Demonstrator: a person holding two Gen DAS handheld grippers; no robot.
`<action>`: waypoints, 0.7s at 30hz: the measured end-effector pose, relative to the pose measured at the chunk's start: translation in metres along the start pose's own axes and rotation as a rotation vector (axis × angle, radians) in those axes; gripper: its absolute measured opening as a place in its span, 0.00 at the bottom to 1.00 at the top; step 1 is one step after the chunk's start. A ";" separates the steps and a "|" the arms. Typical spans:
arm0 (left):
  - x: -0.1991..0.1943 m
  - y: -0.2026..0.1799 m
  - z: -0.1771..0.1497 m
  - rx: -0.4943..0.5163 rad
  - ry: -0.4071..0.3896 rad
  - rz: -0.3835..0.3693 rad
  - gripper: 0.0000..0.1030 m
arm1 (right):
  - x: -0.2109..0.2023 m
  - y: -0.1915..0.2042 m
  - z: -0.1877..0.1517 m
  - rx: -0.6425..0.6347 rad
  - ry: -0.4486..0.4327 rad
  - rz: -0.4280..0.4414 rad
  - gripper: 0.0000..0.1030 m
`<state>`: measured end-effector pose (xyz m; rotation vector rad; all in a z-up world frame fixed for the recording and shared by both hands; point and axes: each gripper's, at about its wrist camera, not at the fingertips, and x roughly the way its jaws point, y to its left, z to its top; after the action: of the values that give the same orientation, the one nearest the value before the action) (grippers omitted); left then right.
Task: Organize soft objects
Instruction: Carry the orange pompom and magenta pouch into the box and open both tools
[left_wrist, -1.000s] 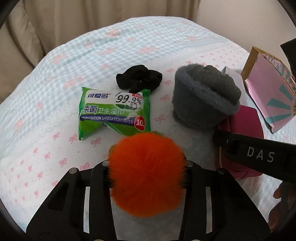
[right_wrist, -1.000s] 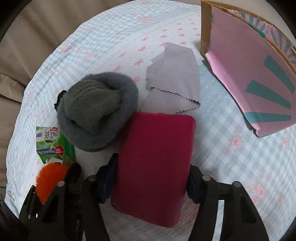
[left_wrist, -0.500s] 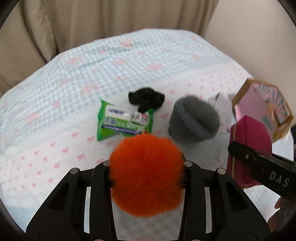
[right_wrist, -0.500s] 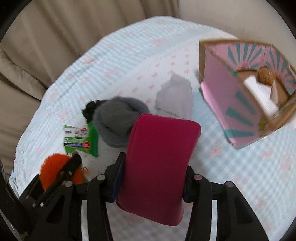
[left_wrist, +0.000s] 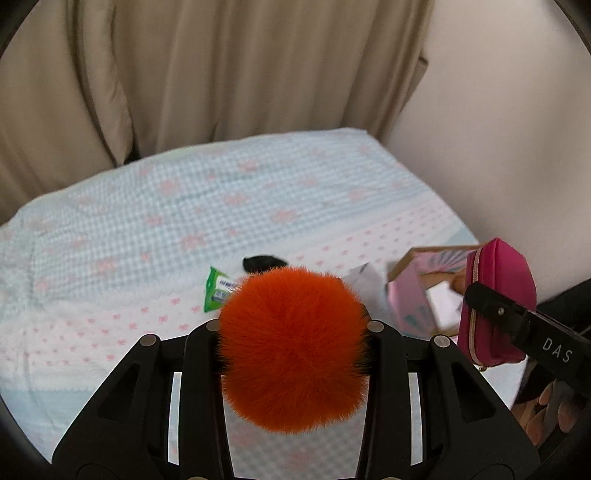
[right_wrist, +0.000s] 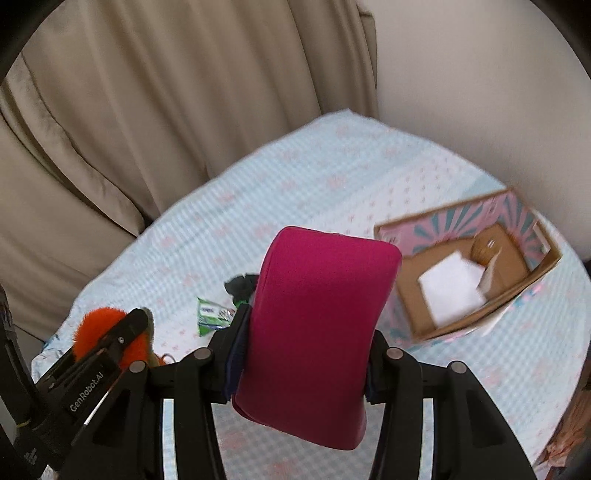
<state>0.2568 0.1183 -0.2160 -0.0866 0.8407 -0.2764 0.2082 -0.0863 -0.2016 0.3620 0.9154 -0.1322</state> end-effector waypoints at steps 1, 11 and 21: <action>-0.007 -0.005 0.004 0.001 -0.004 -0.004 0.32 | -0.012 -0.002 0.005 -0.002 -0.009 0.008 0.44; -0.063 -0.092 0.037 0.048 -0.038 -0.048 0.32 | -0.093 -0.052 0.044 -0.001 -0.066 0.033 0.44; -0.044 -0.203 0.041 0.025 0.008 -0.042 0.32 | -0.110 -0.149 0.078 -0.094 -0.029 0.030 0.44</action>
<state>0.2172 -0.0656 -0.1197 -0.0797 0.8441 -0.3267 0.1604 -0.2578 -0.1079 0.2859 0.8834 -0.0663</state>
